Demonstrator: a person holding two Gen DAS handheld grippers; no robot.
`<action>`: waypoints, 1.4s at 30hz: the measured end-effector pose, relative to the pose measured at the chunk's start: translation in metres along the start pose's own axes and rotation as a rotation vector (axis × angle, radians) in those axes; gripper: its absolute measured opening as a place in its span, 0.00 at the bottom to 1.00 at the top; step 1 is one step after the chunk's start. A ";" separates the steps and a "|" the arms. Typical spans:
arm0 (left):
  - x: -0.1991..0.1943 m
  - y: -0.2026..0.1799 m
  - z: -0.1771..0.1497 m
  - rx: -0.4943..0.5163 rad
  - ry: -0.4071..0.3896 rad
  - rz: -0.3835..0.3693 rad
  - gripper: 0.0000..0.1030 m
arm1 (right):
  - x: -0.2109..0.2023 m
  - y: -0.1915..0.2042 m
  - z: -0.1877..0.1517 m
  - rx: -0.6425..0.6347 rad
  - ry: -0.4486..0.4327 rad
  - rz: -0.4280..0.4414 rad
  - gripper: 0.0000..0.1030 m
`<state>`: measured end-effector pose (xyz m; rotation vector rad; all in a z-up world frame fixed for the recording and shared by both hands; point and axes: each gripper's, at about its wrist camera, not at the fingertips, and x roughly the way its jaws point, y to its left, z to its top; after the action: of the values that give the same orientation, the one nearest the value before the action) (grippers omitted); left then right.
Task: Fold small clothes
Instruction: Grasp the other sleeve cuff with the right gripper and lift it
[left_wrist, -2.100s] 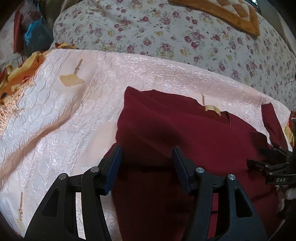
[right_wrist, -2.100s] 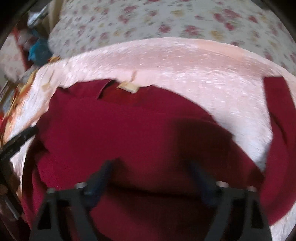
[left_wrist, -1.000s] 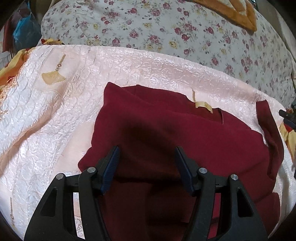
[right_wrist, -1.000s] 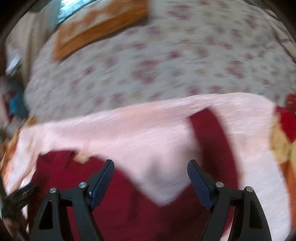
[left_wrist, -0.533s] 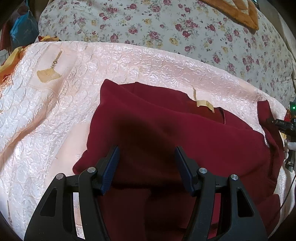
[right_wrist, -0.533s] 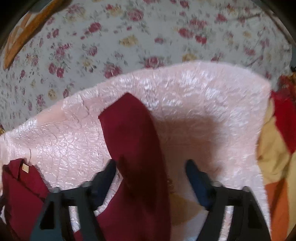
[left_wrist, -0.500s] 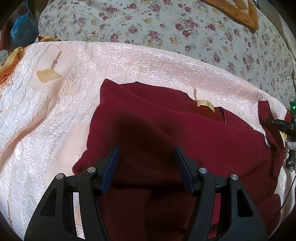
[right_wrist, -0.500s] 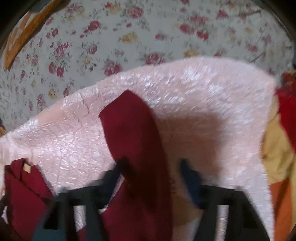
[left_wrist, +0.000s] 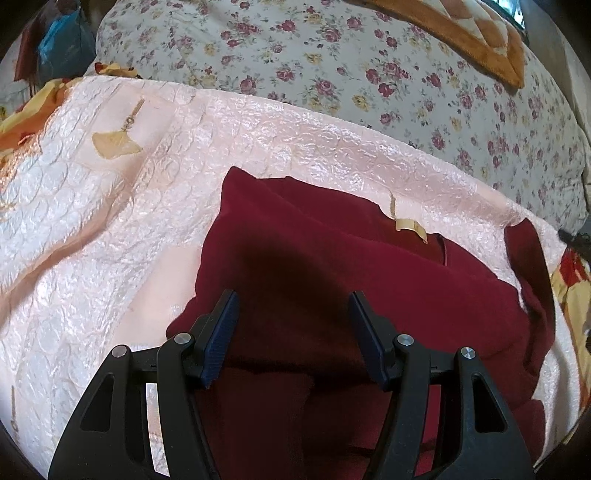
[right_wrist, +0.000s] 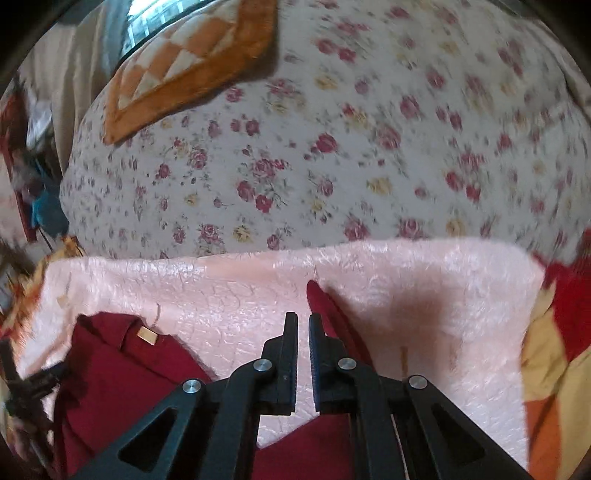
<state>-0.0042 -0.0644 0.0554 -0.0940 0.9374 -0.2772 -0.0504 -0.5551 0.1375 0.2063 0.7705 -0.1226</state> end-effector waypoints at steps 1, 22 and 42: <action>-0.001 0.000 -0.001 0.003 -0.002 0.001 0.59 | 0.006 -0.002 0.000 0.003 0.024 -0.016 0.09; 0.001 -0.007 0.003 0.018 -0.003 -0.002 0.59 | 0.045 -0.028 -0.016 0.130 0.055 0.163 0.03; -0.046 0.046 0.022 -0.176 -0.144 -0.111 0.59 | -0.016 0.248 -0.032 -0.174 0.345 1.033 0.03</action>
<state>-0.0037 -0.0081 0.0952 -0.3247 0.8133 -0.2865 -0.0377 -0.3060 0.1609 0.4424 0.9270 0.9751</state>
